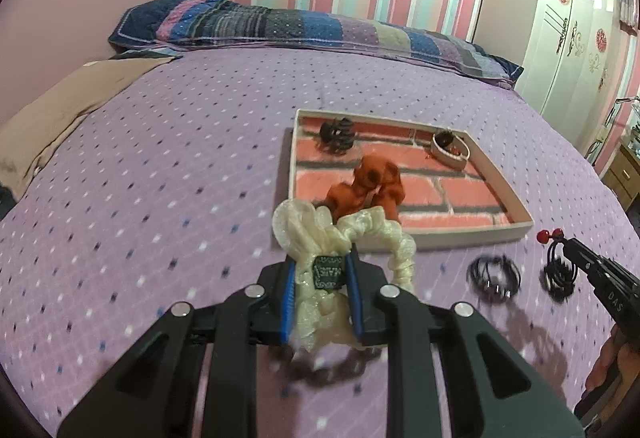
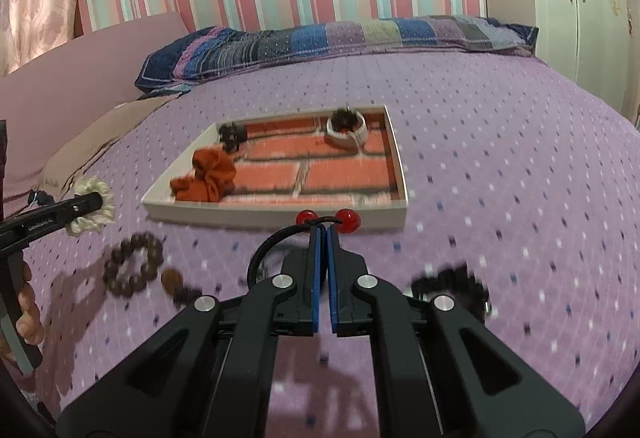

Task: Organize jewelry
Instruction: 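Carry both items into the white tray and open both tools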

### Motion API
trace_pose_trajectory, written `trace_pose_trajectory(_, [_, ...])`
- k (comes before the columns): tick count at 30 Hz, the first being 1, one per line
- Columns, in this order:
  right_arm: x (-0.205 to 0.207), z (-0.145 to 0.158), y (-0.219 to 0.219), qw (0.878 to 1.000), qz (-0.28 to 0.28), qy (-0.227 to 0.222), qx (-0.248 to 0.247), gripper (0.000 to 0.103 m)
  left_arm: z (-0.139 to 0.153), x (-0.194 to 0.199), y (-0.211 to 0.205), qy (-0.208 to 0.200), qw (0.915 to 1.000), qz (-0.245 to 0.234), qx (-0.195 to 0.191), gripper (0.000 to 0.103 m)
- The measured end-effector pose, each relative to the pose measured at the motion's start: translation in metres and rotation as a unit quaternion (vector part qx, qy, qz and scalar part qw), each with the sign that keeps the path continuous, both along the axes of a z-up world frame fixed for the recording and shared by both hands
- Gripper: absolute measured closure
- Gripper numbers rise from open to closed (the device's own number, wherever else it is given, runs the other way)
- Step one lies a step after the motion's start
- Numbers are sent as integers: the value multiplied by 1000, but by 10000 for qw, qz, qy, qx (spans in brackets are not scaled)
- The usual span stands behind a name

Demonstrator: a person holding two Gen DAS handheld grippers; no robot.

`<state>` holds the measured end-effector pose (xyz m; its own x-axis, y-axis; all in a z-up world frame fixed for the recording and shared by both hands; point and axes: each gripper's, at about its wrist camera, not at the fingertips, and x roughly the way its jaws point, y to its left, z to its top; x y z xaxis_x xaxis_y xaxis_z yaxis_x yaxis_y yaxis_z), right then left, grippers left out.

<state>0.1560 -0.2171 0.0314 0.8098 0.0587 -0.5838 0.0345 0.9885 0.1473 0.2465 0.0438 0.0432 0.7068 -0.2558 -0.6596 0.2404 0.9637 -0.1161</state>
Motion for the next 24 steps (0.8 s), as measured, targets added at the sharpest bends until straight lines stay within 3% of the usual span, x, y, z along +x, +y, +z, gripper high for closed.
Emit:
trace_pose_trajectory(9, [82,8,0,9998,6,48,-180,99,-10,80,-36,393,9992,21,13,81])
trace_pose_trajectory(24, [190,-37,-30,9952,-288,892,-295,99,-58,177,-77,1091,9929,79,460,81])
